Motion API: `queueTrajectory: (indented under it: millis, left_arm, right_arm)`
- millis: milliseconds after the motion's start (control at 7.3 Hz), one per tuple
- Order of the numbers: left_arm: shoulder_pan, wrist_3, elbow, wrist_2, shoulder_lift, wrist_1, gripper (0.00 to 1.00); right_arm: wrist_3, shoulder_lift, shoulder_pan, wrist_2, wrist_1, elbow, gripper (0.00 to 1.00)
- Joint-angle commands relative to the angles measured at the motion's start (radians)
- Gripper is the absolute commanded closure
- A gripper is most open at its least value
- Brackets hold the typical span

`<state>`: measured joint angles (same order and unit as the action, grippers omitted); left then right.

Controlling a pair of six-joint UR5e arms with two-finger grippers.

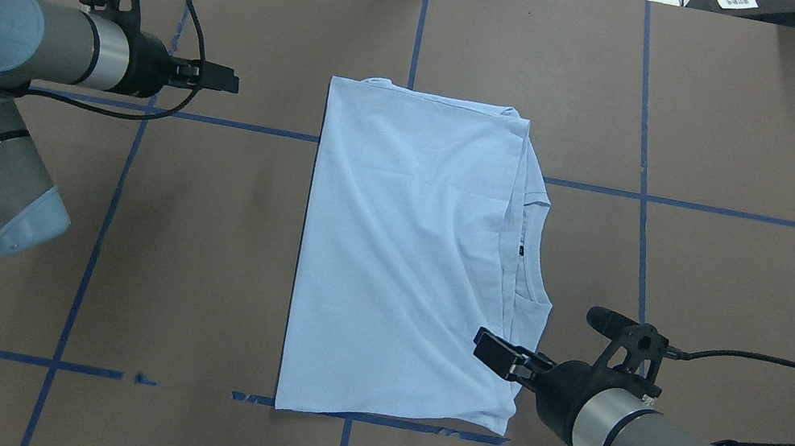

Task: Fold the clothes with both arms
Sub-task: 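Move the left gripper to the near corner while the right gripper shifts sideways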

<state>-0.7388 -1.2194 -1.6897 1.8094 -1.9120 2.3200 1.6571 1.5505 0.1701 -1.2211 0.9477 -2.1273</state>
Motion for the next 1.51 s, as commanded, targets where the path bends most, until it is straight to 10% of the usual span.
queueTrajectory:
  millis: [0,411,685,1370]
  left_arm:
    - [0.211,-0.211,-0.284,-0.143,0.037,-0.263,0.0]
    - [0.498,-0.553,-0.331,-0.35,0.034,-0.275,0.05]
    - [0.605,-0.698,-0.321,-0.424,0.037,-0.278,0.28]
    - [0.688,-0.749,-0.252,-0.481,0.034,-0.28,0.28]
  right_arm:
    - [-0.005,0.023,0.127,-0.102,-0.029,0.016,0.0]
    - [-0.008,0.017,0.226,-0.252,-0.032,0.046,0.0]
    - [-0.007,0.017,0.226,-0.244,-0.032,0.052,0.0]
    - [-0.007,0.017,0.226,-0.239,-0.036,0.061,0.0]
